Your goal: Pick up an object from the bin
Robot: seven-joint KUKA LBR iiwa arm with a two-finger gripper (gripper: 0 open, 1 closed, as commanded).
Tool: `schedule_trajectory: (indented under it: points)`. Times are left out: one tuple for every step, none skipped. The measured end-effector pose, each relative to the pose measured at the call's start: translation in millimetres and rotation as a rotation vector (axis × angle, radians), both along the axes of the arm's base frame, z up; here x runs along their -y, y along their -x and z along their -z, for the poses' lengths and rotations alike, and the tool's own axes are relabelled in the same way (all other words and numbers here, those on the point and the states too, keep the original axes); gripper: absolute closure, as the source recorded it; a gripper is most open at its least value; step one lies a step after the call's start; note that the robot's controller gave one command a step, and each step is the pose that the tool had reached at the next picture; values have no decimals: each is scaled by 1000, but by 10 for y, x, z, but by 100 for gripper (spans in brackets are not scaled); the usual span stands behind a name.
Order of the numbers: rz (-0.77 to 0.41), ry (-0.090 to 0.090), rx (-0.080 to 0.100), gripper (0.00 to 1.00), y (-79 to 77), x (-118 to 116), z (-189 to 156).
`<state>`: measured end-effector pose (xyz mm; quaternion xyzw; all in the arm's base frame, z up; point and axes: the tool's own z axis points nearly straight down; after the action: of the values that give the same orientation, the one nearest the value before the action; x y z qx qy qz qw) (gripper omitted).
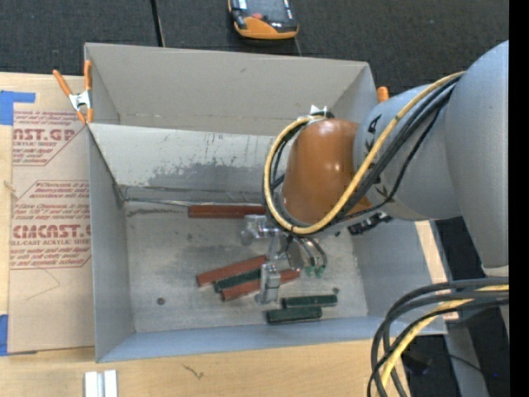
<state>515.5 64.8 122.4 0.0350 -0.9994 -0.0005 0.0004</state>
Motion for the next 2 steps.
schedule_trajectory:
  points:
    - [-203, 1, 3, 0, 27, -178, 472]
    - [-171, -4, 12, 100, -14, -243, 658]
